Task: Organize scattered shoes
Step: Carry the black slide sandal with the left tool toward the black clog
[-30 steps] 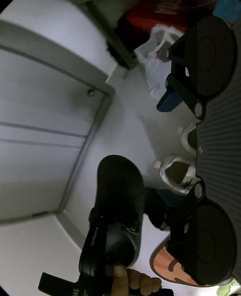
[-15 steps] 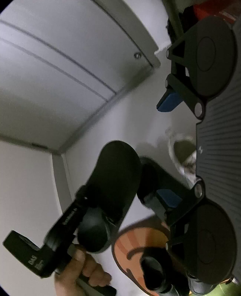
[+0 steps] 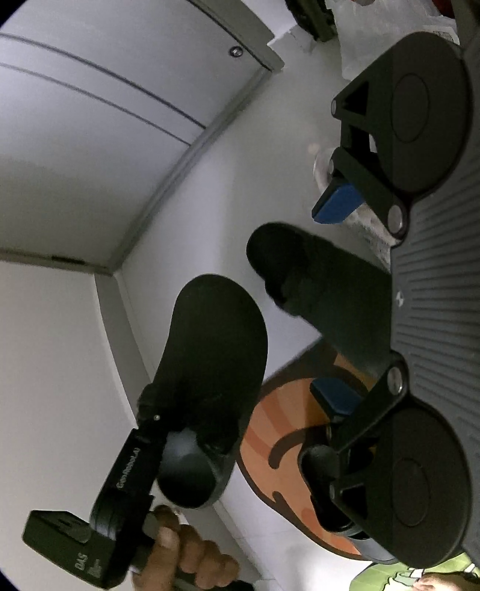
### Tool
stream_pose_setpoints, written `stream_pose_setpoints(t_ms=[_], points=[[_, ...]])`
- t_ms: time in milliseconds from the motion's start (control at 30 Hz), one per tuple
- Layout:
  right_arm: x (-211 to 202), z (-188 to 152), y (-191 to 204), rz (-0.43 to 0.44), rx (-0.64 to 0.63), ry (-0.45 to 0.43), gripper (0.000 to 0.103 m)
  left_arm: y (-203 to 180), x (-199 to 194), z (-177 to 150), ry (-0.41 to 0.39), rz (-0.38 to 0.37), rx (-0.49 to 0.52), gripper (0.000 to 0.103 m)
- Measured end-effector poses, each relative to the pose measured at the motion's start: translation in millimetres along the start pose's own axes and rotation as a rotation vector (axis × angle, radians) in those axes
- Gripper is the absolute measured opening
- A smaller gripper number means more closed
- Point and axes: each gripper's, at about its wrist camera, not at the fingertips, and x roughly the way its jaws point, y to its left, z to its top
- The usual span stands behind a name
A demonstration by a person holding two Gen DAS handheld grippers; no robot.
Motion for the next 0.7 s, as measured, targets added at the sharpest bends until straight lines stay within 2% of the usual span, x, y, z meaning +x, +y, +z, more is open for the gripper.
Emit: stream_pose_setpoints(t_ms=[233,467,567,700], points=[[10,10,42,0.019,-0.095,-0.010,0.094,25,-22,6,0.012,-0.043,0.084,0.011],[39,20,85,0.084,-0.172,-0.001,0.094,39,-37,-6,0.079,-0.030,0.188,0.011],[55,26,104,0.115,-0.224,0.015,0.094,49,-41,-17,0.096,-0.017,0.201,0.011],[78,30,121,0.150,-0.253,0.040,0.094,74,-37,-37,0.108,0.010,0.157,0.011]])
